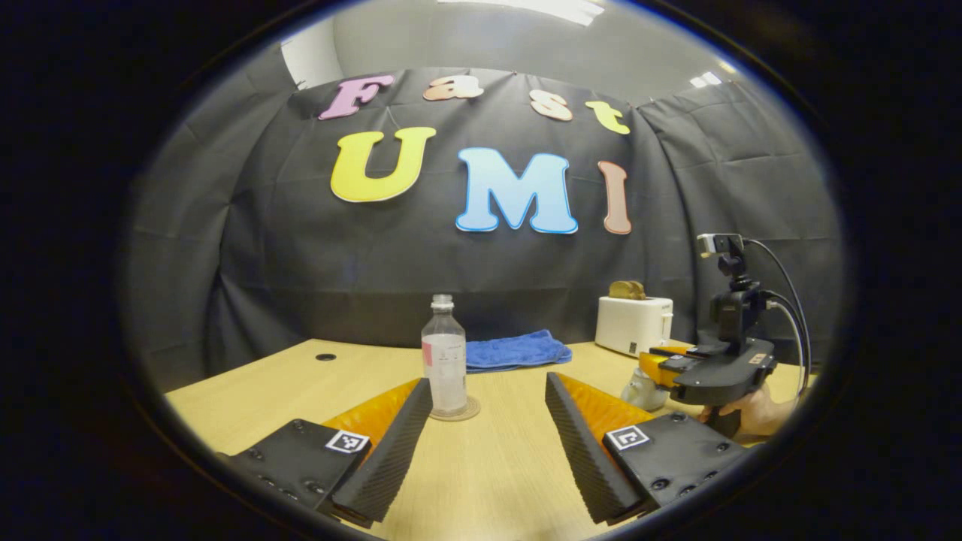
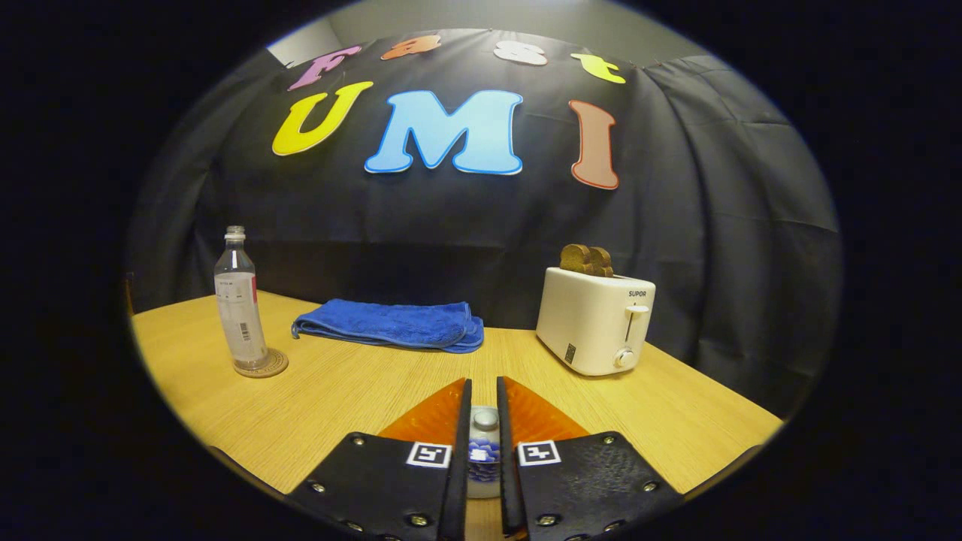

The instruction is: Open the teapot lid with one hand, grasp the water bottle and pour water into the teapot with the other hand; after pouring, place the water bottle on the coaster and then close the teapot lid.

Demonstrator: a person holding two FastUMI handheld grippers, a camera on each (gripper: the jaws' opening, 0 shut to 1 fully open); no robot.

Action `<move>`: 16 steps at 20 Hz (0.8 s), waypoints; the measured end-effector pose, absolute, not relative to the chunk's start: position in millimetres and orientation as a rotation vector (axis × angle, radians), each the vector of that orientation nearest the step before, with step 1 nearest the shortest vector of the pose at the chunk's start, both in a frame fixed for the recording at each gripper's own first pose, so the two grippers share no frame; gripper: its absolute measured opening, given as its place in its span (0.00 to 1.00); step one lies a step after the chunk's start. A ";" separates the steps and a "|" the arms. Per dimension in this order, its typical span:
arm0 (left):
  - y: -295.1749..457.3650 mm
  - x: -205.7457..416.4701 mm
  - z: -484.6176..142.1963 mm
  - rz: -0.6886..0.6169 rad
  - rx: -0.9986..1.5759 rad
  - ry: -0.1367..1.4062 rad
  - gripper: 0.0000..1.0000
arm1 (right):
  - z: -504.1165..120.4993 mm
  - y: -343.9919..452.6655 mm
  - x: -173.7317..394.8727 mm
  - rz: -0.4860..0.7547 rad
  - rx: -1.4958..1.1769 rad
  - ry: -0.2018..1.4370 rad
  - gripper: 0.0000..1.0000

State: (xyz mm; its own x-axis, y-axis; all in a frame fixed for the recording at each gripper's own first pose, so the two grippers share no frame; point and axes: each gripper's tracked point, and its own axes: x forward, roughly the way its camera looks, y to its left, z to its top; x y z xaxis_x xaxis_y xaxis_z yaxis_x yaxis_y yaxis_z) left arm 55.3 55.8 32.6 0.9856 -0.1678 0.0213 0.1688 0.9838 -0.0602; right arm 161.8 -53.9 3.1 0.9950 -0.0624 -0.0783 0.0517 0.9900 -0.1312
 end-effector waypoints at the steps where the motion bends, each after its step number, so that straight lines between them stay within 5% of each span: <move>1: 55.2 56.0 30.9 -0.170 -0.072 -0.013 1.00 | 8.5 -55.9 157.6 -0.065 -0.144 0.074 0.28; 2: 55.9 56.0 30.3 -0.167 -0.081 -0.011 1.00 | 16.0 -57.6 152.0 -0.070 -0.153 0.058 0.31; 3: 56.4 56.0 29.1 -0.162 -0.089 -0.014 1.00 | 22.4 -56.5 143.9 -0.074 -0.160 0.047 0.53; 6: 54.4 55.3 29.2 -0.149 -0.092 -0.021 1.00 | 27.1 -46.5 112.4 -0.071 -0.133 0.047 0.93; 16: 19.0 28.9 11.9 -0.138 -0.087 -0.017 1.00 | 15.8 -21.8 20.8 -0.096 0.066 0.053 0.93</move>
